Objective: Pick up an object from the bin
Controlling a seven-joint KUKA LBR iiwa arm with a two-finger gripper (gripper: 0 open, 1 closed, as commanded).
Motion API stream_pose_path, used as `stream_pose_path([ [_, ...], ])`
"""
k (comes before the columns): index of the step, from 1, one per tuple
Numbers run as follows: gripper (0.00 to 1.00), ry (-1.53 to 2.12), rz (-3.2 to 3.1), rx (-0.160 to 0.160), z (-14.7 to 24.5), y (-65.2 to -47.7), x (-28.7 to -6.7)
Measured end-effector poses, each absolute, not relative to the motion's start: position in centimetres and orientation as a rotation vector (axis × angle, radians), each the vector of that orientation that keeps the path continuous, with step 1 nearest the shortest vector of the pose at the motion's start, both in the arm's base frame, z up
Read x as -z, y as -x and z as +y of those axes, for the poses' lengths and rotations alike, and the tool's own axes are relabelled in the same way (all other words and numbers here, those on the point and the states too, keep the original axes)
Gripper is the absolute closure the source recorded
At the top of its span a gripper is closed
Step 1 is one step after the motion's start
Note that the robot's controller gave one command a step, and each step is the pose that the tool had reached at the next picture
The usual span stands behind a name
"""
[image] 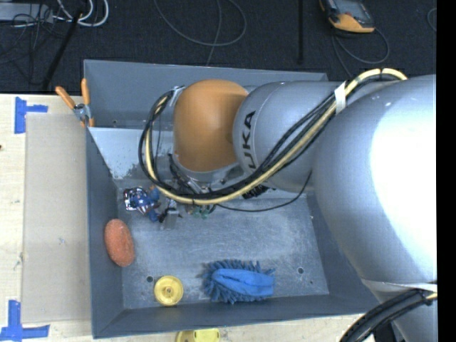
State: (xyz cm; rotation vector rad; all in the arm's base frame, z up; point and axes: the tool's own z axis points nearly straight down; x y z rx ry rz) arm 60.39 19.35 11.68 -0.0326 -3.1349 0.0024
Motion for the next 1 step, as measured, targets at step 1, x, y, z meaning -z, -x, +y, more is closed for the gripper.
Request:
stream_pose_path([
  [1, 1.00, 0.063, -3.148, 0.000, 18.41, -60.90, -14.68],
])
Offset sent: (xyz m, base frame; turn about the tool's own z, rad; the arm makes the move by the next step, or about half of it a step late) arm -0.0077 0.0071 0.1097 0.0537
